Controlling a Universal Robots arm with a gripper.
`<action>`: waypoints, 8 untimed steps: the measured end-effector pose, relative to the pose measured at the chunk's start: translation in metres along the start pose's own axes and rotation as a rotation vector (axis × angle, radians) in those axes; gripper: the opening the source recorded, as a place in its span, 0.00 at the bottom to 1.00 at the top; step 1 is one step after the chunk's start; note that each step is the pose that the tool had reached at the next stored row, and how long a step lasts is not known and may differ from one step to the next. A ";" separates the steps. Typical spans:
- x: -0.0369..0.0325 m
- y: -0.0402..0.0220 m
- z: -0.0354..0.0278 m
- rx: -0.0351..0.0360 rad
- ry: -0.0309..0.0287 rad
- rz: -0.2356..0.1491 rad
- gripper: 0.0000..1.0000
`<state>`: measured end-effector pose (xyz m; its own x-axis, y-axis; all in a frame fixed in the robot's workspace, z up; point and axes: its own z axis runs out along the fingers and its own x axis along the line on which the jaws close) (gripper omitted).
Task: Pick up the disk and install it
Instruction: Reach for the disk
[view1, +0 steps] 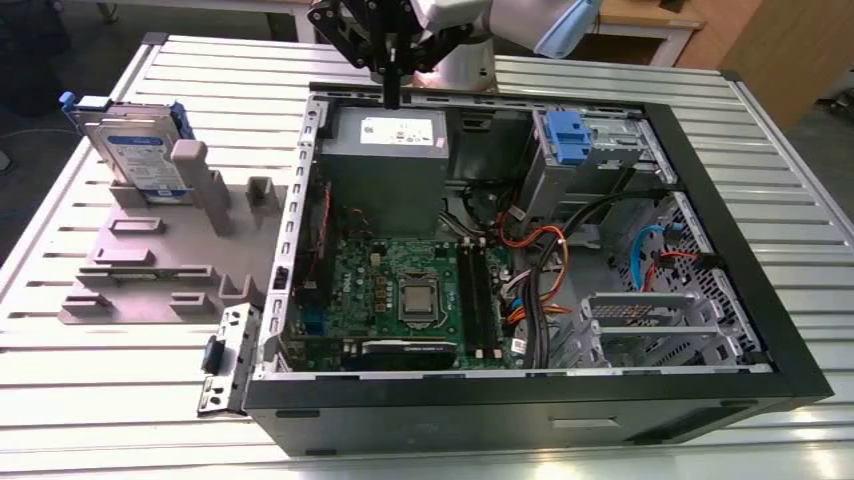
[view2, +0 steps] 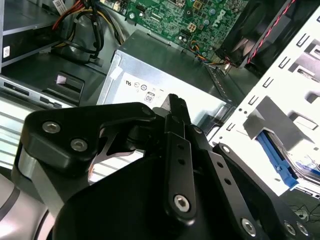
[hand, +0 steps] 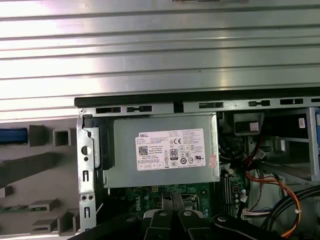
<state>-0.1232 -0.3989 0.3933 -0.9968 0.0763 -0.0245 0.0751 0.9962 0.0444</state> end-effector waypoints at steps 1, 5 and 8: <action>0.0004 0.0000 0.0000 0.0000 0.0000 0.000 0.11; 0.0025 -0.0002 -0.0001 0.0000 0.0000 0.000 0.11; 0.0044 -0.0003 -0.0001 0.0000 0.0000 0.000 0.11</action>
<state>-0.1276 -0.3989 0.3933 -0.9968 0.0762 -0.0245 0.0751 0.9962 0.0444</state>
